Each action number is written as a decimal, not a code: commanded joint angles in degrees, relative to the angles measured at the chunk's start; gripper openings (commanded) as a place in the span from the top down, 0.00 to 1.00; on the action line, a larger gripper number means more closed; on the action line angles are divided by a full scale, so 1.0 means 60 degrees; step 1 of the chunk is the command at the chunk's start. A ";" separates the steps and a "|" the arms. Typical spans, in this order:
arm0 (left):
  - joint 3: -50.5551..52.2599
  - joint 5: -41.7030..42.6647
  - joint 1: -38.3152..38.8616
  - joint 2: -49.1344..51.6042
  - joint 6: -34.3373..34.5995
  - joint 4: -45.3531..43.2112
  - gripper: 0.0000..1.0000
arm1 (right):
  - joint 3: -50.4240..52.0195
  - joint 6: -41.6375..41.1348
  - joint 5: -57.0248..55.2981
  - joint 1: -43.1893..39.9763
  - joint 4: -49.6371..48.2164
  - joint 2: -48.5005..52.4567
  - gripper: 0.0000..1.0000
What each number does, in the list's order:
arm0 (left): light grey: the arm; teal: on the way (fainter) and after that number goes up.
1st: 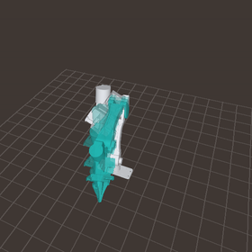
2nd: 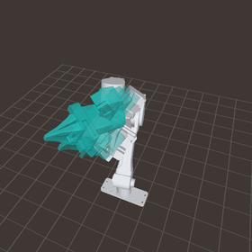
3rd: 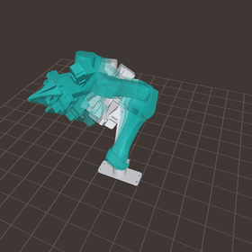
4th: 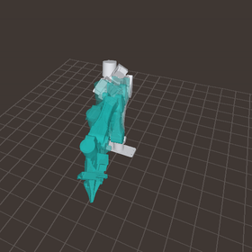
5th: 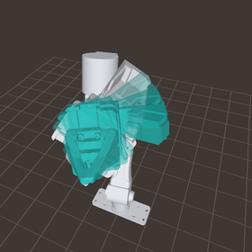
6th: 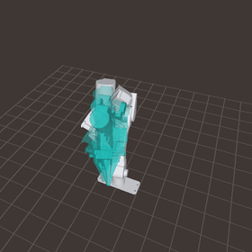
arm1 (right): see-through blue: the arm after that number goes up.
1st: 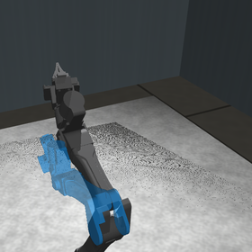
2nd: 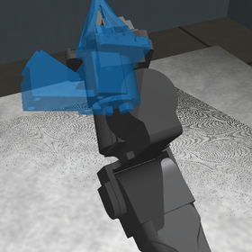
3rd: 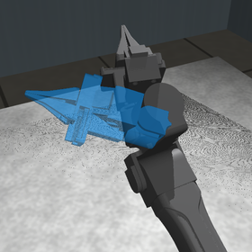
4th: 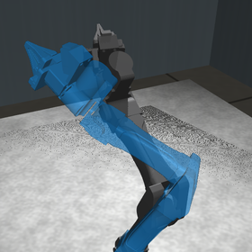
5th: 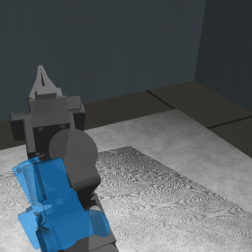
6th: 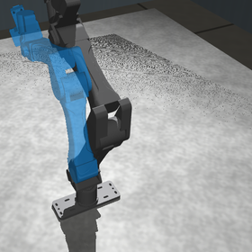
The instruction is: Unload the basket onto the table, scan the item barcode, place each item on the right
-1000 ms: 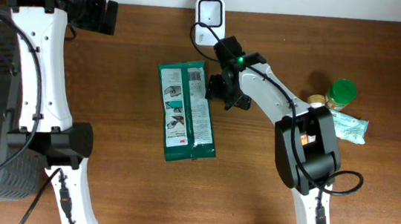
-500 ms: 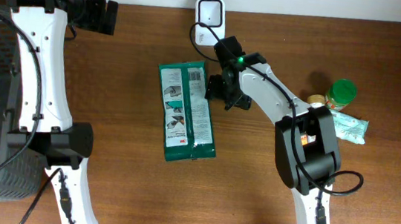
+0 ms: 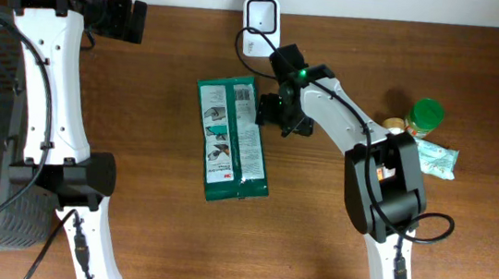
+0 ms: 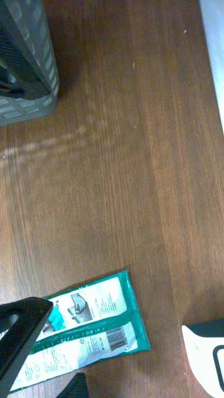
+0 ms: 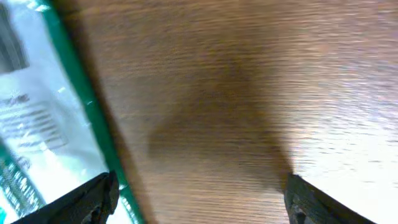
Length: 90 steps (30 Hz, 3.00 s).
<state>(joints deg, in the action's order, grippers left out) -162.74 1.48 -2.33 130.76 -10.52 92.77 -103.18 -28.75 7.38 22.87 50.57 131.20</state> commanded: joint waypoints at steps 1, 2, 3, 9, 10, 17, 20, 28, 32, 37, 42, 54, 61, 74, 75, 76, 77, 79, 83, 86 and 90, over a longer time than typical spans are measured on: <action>-0.0029 0.0073 -0.0058 -0.0047 -0.0087 -0.0011 0.01 | 0.0040 0.1661 0.1796 -0.0004 -0.0124 -0.0696 0.19; -0.0029 0.0073 -0.0058 -0.0047 -0.0084 -0.0011 0.01 | 0.0040 0.2036 0.2331 0.0051 -0.0280 -0.0882 0.20; -0.0029 0.0073 -0.0058 -0.0047 -0.0087 -0.0011 0.01 | 0.0040 0.2157 0.2616 0.0095 -0.0437 -0.0933 0.20; -0.0029 -0.0113 -0.0058 -0.0047 -0.0157 -0.0477 0.01 | 0.0051 0.2153 0.2739 0.0237 -0.0674 -0.0845 0.20; -0.0029 -0.0117 -0.0058 -0.0047 -0.0157 -0.0477 0.01 | 0.0051 0.2157 0.2736 0.0237 -0.0630 -0.0845 0.20; -0.0029 0.2659 -0.0058 -0.0047 0.0561 -0.0641 0.01 | 0.0047 0.2226 0.2743 0.0091 -0.0153 -0.1115 0.23; -0.0029 0.2747 -0.0058 -0.0047 0.0641 -0.0627 0.35 | 0.0040 0.2473 0.3085 -0.0233 0.0375 -0.1628 0.23; 0.0080 0.3745 -0.0011 -0.0051 0.2226 0.0663 1.00 | 0.0040 0.3260 0.4940 -0.1738 0.1457 -0.2637 0.25; 0.0907 0.3810 0.0721 -0.0098 0.2761 0.0663 1.00 | 0.0153 0.3268 0.4947 -0.2131 0.1541 -0.2623 0.25; 0.2747 0.2532 0.1676 -0.0098 0.3217 0.0481 1.00 | 0.0251 0.3260 0.4911 -0.2120 0.1432 -0.2586 0.25; 0.4379 0.2328 0.1781 -0.0102 0.3362 -0.0477 1.00 | 0.0251 0.3257 0.4750 -0.2120 0.1435 -0.2586 0.24; 0.9027 0.1861 0.2361 -0.0576 0.4131 -0.4561 1.00 | 0.0277 0.3253 0.4368 -0.2065 0.1435 -0.2492 0.24; 1.0437 0.0790 0.2361 -0.0707 0.4211 -0.6073 1.00 | 0.0277 0.3246 0.4160 -0.1566 0.1326 -0.1847 0.24; 1.1198 0.2521 0.3173 -0.0692 0.4215 -0.7439 1.00 | 0.0280 0.2524 0.4156 -0.1351 0.0820 -0.1177 0.24; 1.1198 0.2710 0.3246 -0.0692 0.4215 -0.7515 1.00 | 0.0280 0.2528 0.4156 -0.1399 0.0820 -0.1177 0.24; 1.1191 0.2911 0.3297 -0.0692 0.4207 -0.7654 1.00 | 0.0280 0.2528 0.4160 -0.1453 0.0823 -0.1177 0.24; 1.1100 0.2903 0.3304 -0.0729 0.4135 -0.7697 1.00 | 0.0280 0.2528 0.4160 -0.1530 0.0823 -0.1177 0.24; 1.0684 0.2903 0.3235 -0.0867 0.3799 -0.7570 1.00 | 0.0280 0.2535 0.4164 -0.1810 0.0911 -0.1177 0.24; 1.0320 0.3034 0.3082 -0.1282 0.3738 -0.7144 1.00 | 0.0284 0.3552 0.4229 -0.2244 0.1348 -0.1177 0.26; 1.0455 0.3789 0.3129 -0.1249 0.3523 -0.6994 1.00 | 0.0514 0.4889 0.4280 -0.2299 0.1745 -0.1177 0.37; 1.1242 0.4335 0.3326 -0.1213 0.3413 -0.7672 1.00 | 0.1632 0.5501 0.4856 -0.2295 0.1279 -0.1177 0.49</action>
<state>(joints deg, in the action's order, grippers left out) -98.78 23.00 16.82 124.60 11.53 49.17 -97.93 -0.45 34.17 8.80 60.10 123.61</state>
